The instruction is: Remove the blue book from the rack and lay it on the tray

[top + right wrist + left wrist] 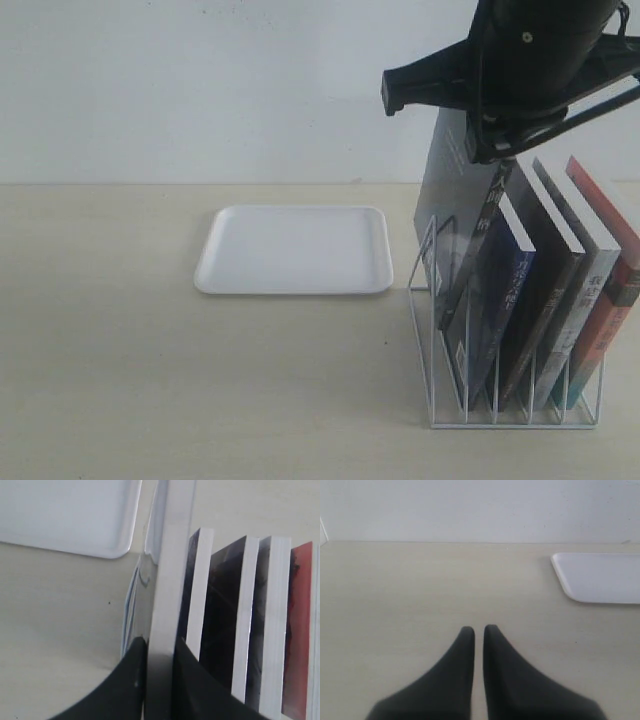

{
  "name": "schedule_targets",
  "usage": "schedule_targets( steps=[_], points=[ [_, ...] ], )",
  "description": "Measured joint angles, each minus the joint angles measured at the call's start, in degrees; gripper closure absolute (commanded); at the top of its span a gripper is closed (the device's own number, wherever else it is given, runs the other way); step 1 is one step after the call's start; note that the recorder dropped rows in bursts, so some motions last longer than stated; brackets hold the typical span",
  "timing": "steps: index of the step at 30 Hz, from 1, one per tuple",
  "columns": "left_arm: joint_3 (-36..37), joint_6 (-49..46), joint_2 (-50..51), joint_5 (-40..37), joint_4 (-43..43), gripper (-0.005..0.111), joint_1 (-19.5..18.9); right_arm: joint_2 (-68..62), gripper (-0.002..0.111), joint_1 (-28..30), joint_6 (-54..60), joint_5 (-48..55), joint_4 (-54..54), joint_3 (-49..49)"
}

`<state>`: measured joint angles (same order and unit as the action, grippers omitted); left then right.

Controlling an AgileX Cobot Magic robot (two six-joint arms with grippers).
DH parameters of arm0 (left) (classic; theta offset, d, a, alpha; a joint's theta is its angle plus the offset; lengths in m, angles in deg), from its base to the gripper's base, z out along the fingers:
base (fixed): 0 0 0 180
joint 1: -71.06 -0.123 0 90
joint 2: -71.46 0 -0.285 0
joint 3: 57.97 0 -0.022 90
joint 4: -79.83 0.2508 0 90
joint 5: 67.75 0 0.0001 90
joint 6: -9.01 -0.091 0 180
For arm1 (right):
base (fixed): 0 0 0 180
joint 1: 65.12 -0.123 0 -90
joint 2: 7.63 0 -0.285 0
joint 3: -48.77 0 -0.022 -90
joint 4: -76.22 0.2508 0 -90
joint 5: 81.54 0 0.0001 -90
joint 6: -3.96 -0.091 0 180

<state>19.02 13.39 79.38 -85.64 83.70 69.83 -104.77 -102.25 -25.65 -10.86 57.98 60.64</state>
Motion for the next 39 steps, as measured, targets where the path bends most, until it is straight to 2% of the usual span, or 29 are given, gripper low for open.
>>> schedule_targets(
  steps=[6, 24, 26, 30, 32, 39],
  points=[
    [0.00, 0.00, 0.00, 0.00, 0.00, 0.101, 0.00, -0.12, 0.108, 0.00, 0.00, -0.25, 1.03, -4.31],
    [0.00, 0.00, 0.00, 0.00, 0.00, 0.101, 0.00, -2.94, 0.107, 0.00, 1.72, -1.63, 0.74, -4.57],
    [0.00, 0.00, 0.00, 0.00, 0.00, 0.101, 0.00, -2.94, 0.100, 0.00, 2.01, -1.63, 0.74, -4.57],
    [0.00, 0.00, 0.00, 0.00, 0.00, 0.101, 0.00, -2.94, 0.065, 0.00, 2.30, -1.76, 0.72, -4.57],
    [0.00, 0.00, 0.00, 0.00, 0.00, 0.101, 0.00, -2.94, 0.055, 0.00, 2.29, -1.89, 0.49, -4.57],
    [0.00, 0.00, 0.00, 0.00, 0.00, 0.101, 0.00, -2.94, 0.055, 0.00, 2.29, -2.02, 0.16, -4.57]
  ],
)
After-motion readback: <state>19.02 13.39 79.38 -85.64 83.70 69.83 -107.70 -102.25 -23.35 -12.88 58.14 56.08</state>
